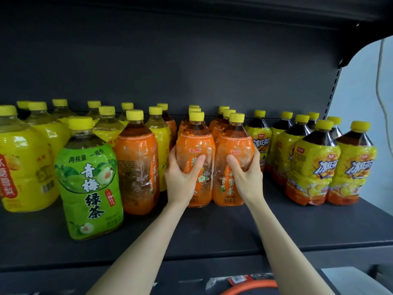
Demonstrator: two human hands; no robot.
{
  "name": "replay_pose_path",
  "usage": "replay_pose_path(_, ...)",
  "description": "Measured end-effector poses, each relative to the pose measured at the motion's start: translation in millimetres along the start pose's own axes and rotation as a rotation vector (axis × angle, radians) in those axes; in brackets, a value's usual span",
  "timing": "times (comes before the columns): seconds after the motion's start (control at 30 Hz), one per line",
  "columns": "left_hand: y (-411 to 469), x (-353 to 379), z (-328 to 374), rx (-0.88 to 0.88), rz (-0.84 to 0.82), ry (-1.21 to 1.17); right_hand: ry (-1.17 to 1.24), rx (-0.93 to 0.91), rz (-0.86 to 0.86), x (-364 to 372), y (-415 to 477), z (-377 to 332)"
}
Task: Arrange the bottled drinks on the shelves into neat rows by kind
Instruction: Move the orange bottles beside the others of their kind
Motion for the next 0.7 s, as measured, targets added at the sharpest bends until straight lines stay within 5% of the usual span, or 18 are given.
replay_pose_path(0.37,-1,-5,5,-0.027,-0.093,0.075,-0.047,0.06,-0.042,-2,-2,-5)
replay_pose_path(0.7,-19,-46,22,0.002,-0.218,0.507,-0.437,0.077,-0.113,-10,-27,-38)
Point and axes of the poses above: each hand's wrist, its own y-axis towards the middle knuckle, its own x-axis out of the palm, z = x × y, the point moved 3 cm from there along y, towards the middle knuckle, and after that the axes turned 15 degrees about y, right-handed, at the moved point
